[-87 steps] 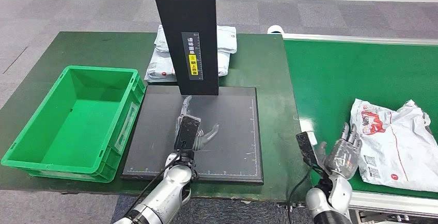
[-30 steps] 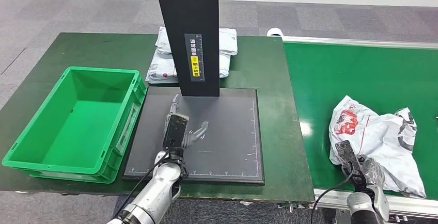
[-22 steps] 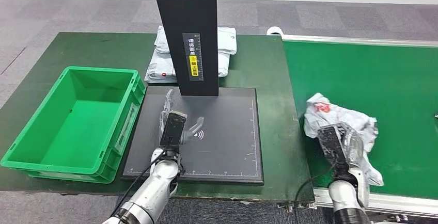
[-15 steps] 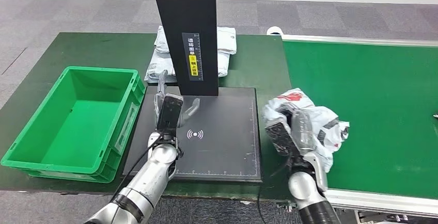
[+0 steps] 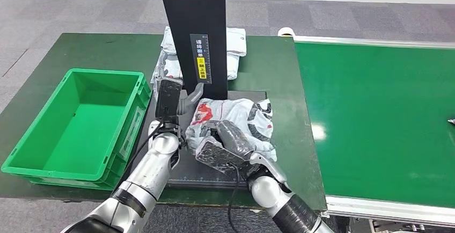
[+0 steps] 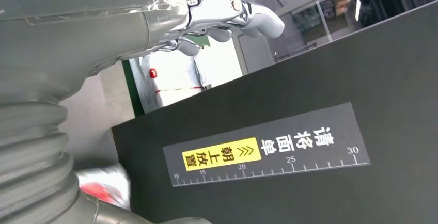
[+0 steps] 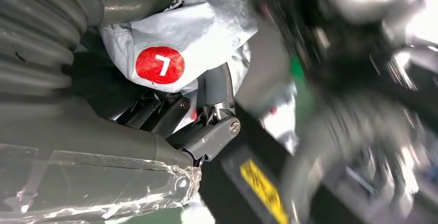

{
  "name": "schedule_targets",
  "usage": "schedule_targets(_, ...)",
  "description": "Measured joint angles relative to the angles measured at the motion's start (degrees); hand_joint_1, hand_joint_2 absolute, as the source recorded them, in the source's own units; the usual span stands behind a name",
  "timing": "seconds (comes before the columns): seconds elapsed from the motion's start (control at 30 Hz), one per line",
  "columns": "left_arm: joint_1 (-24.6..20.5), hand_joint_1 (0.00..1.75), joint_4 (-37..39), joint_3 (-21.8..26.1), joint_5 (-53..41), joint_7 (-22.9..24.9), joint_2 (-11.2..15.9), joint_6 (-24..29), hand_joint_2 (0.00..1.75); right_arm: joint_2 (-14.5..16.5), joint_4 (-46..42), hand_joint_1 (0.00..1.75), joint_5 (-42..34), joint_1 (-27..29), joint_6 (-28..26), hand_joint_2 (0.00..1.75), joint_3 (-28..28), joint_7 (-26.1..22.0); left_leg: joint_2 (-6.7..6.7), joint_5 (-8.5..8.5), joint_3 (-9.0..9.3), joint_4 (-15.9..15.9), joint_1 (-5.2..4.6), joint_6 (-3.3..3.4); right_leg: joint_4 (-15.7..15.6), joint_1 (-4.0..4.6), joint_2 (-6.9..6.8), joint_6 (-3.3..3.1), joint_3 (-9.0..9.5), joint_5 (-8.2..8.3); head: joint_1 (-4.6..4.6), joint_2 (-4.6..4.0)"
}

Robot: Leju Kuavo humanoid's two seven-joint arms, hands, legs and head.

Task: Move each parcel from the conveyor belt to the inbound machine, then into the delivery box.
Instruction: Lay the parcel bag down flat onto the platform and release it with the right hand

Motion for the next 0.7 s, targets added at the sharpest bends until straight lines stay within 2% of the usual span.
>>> schedule_targets(0.3, -0.02, 0.0, -0.47, -0.18, 0.93, 0.74, 0.02, -0.38, 1.75, -1.95, 4.26, 1.75, 0.18, 2.6, 0.04, 1.75, 3.8, -0.99, 0.01, -0.02, 0.0, 0.0, -0.01, 0.01, -0.02, -0.01, 0.01, 0.0, 0.0, 0.0, 0.01, 0.0)
schedule_targets(0.4, -0.01, 0.0, -0.55, -0.22, 1.04, 0.74, 0.04, -0.38, 1.75, -2.23, 4.88, 0.45, 0.29, 2.84, 0.0, 1.75, 4.12, -1.09, 0.02, -0.02, 0.0, 0.0, 0.0, 0.01, -0.01, 0.0, 0.01, 0.0, 0.0, 0.0, 0.01, 0.0)
schedule_targets(0.43, 0.0, 0.0, -0.58, -0.25, 1.05, 0.75, 0.05, -0.37, 1.75, -2.3, 5.04, 0.01, 0.31, 2.86, -0.04, 1.31, 4.2, -1.08, 0.02, -0.02, 0.0, 0.0, 0.0, 0.01, -0.01, 0.0, 0.01, 0.0, 0.0, 0.0, 0.01, 0.0)
schedule_targets(0.53, 0.42, 0.0, -1.13, -0.3, 1.04, 1.19, 0.21, 0.13, 1.75, -2.56, 5.41, 0.0, 1.33, 3.23, -2.22, 0.0, 4.23, -1.36, 0.02, -0.02, 0.01, 0.0, 0.0, 0.01, -0.01, 0.0, 0.01, 0.0, 0.0, 0.0, 0.01, 0.0)
schedule_targets(0.7, 3.13, 0.0, -3.86, -0.3, 0.28, 2.62, 1.58, -0.73, 1.75, -3.68, 4.4, 0.0, 3.66, 5.88, -11.7, 0.0, 2.99, -4.7, 0.01, -0.03, 0.0, 0.0, 0.0, 0.01, -0.02, 0.0, 0.01, 0.0, -0.01, -0.01, 0.0, 0.0)
